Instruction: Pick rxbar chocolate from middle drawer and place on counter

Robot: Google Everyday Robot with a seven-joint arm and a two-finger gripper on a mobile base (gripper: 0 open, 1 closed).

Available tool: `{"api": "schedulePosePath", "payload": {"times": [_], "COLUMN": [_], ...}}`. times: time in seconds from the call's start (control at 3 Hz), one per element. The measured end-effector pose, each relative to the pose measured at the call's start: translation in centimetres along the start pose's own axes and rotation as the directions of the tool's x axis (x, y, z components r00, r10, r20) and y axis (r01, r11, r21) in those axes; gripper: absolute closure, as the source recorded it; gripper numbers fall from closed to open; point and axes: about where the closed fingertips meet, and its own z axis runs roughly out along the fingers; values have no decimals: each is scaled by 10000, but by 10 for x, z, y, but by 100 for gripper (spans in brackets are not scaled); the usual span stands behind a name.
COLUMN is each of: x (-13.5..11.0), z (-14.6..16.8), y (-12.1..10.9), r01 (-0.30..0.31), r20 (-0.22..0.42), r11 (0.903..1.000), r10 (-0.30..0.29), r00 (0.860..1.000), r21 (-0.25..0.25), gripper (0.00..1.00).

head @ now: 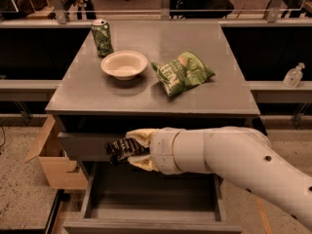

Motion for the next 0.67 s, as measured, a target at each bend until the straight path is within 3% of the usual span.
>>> {"api": "schedulePosePath", "payload": {"times": [0.33, 0.67], "x": [9, 9], "z": [-3, -3], "y": [-30, -30], "r01": [461, 463], "r20": [-33, -29], "r11": [9987, 9986], "r10": [-460, -462], "r00": [9989, 9989], "r21": [238, 243], "gripper": [100, 100]}}
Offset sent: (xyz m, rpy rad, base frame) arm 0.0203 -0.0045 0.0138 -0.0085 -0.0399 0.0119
